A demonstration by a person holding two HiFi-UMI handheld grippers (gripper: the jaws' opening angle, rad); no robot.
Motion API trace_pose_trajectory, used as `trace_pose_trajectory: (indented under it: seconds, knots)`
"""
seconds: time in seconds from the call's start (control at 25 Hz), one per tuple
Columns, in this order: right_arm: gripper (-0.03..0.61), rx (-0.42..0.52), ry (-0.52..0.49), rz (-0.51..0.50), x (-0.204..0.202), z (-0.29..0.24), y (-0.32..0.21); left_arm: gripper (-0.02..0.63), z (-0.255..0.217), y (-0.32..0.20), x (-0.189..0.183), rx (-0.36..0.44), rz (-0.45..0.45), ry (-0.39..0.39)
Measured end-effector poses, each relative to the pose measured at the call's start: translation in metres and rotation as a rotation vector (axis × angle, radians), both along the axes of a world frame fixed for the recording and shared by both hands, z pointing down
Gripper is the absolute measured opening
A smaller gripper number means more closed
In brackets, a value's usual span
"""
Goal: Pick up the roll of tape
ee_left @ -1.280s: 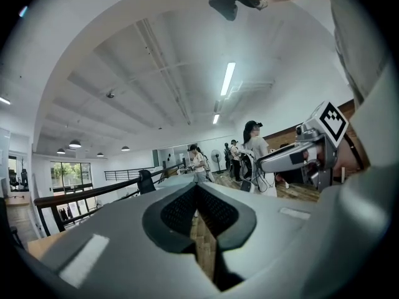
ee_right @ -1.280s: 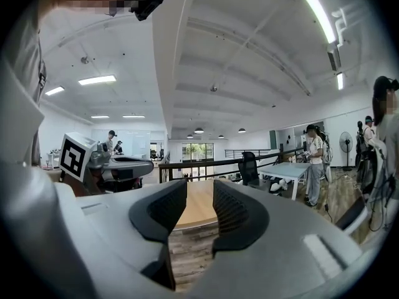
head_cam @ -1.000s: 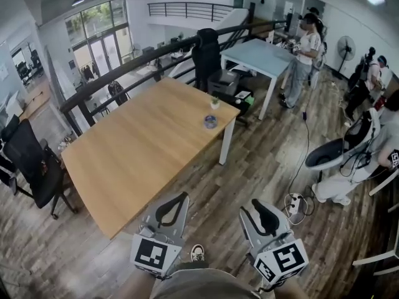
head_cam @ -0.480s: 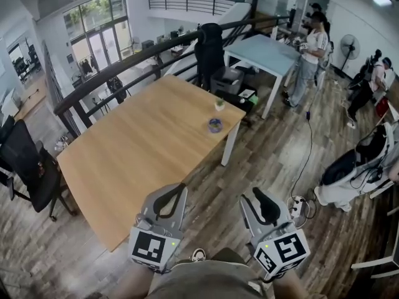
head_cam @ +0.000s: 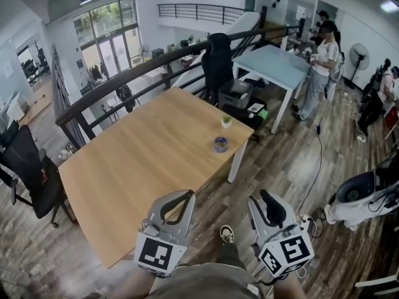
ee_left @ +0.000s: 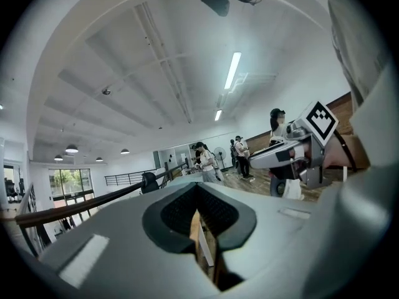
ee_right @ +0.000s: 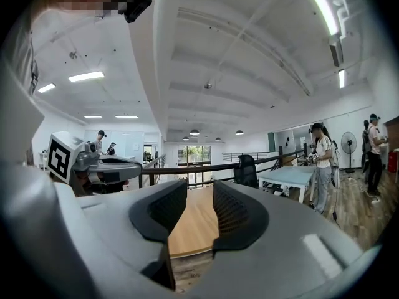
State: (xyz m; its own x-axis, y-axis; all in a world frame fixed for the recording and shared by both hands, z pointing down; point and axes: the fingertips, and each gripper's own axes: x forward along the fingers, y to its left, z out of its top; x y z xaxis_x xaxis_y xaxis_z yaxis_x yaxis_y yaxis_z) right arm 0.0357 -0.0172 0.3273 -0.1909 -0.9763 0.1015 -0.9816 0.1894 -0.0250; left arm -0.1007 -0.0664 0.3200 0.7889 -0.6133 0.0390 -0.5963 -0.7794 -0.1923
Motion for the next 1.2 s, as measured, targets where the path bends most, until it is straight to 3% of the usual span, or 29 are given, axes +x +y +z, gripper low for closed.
trace_pose_trajectory:
  seconds: [0.16, 0.8, 1.2]
  knots:
    - [0.114, 0.01, -0.012, -0.03, 0.026, 0.003, -0.047, 0.002, -0.006, -0.035, 0.022, 0.039, -0.033, -0.023]
    - [0.114, -0.092, 0.019, -0.288, 0.125, 0.019, -0.235, 0.002, -0.005, -0.203, 0.121, -0.025, -0.275, -0.035]
    - [0.114, -0.127, -0.006, -0.337, 0.168, 0.04, -0.3, 0.002, 0.022, -0.251, 0.157, -0.089, -0.332, -0.063]
